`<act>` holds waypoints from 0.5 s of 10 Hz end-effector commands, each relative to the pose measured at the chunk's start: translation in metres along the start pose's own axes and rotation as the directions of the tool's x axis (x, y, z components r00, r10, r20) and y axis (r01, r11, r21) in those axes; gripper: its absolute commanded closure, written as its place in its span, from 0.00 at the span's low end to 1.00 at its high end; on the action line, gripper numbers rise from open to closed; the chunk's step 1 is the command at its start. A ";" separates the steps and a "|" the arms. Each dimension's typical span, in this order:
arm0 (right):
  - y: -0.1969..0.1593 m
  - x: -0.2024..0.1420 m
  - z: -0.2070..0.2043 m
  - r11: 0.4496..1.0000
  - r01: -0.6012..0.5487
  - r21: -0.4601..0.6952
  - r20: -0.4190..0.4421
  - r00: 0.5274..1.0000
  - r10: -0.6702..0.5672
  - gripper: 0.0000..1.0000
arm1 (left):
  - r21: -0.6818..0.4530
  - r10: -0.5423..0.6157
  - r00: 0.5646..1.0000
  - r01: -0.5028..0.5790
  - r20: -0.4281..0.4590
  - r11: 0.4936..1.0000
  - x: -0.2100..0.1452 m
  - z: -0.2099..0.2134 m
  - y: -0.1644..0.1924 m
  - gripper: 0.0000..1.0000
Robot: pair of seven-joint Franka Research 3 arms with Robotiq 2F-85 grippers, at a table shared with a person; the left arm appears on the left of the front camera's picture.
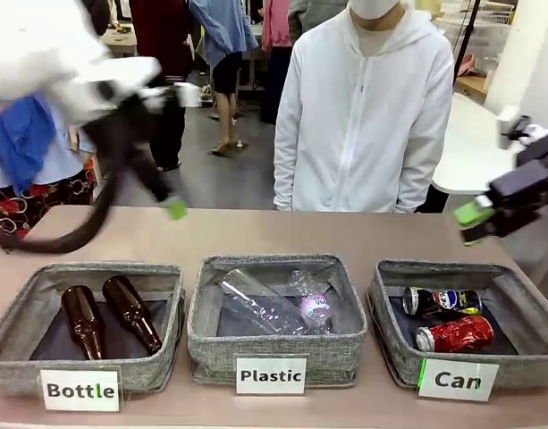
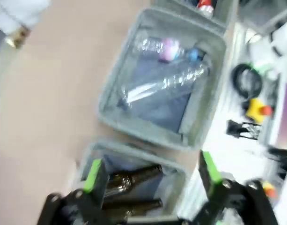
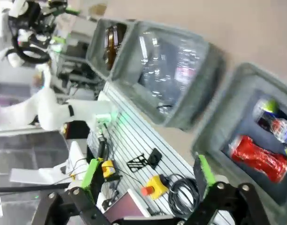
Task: Sort the can waste into the basket.
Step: Pick up the can waste from the table and place it in the right Fabric basket.
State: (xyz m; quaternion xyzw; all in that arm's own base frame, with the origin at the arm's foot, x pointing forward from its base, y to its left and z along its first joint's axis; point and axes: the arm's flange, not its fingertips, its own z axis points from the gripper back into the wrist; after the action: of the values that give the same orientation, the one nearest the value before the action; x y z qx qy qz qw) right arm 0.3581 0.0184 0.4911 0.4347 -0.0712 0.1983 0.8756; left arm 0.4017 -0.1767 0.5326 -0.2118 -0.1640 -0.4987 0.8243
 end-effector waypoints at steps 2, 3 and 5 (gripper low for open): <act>-0.003 0.018 -0.054 0.979 0.098 0.180 0.019 0.994 -0.103 0.00 | -0.078 0.215 0.939 -0.202 0.269 0.976 -0.118 -0.009 0.020 0.00; -0.009 0.021 -0.066 0.954 0.171 0.248 0.011 0.984 -0.179 0.00 | -0.262 0.350 0.884 -0.275 0.308 0.925 -0.131 -0.024 0.047 0.00; -0.033 0.018 -0.075 0.876 0.280 0.393 0.000 0.952 -0.305 0.00 | -0.611 0.530 0.696 -0.165 0.484 0.774 -0.168 -0.040 0.080 0.00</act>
State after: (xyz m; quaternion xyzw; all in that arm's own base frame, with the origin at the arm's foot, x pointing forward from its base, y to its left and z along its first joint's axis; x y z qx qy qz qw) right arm 0.3813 0.0717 0.4282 0.5700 -0.0019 0.1066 0.8147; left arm 0.3753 -0.0392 0.4105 -0.4801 -0.2207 -0.2945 0.7963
